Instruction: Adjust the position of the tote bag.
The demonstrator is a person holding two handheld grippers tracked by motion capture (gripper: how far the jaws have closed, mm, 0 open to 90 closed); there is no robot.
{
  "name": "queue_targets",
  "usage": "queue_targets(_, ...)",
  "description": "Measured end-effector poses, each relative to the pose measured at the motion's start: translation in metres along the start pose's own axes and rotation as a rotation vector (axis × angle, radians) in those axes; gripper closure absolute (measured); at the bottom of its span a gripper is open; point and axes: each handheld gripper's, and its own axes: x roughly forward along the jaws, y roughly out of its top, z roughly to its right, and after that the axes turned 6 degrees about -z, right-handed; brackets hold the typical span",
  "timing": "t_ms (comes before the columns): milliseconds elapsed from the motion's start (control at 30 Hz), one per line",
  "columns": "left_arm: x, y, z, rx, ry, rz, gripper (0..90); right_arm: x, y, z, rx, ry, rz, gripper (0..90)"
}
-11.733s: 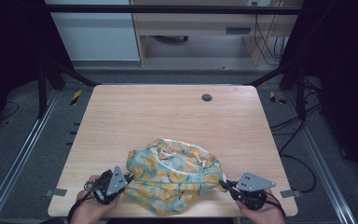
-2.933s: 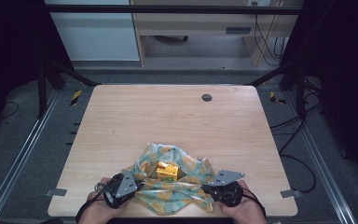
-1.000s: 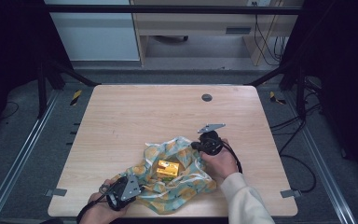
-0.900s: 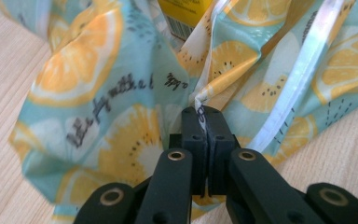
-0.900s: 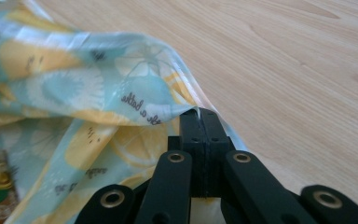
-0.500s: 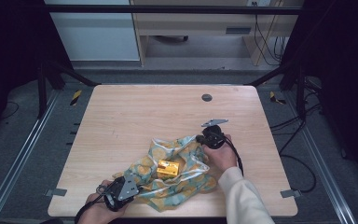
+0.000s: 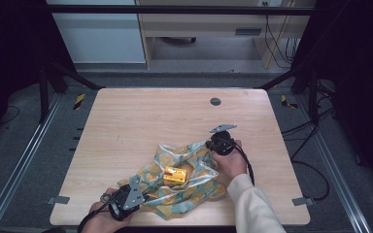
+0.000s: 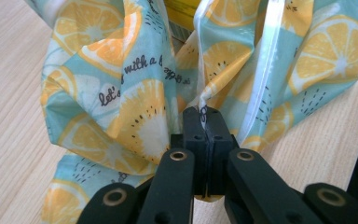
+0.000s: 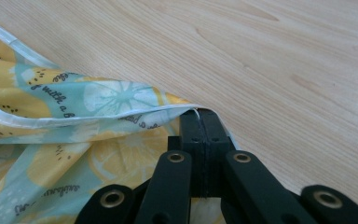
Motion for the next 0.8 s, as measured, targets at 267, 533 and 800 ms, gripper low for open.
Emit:
queue_targets(267,-0.001,0.0,-0.001,-0.006,0.006,0.005,89.6,-0.002,-0.001,0.0,-0.006,0.002,-0.015,86.8)
queue_targets(533,-0.009,0.003,-0.004,-0.075,0.062,0.117,57.6,-0.035,0.002,-0.017,-0.069,-0.04,0.059,49.0)
queue_targets(800,-0.019,0.006,-0.006,-0.141,0.073,0.222,33.4,-0.079,-0.007,-0.035,-0.098,-0.018,0.145,37.3)
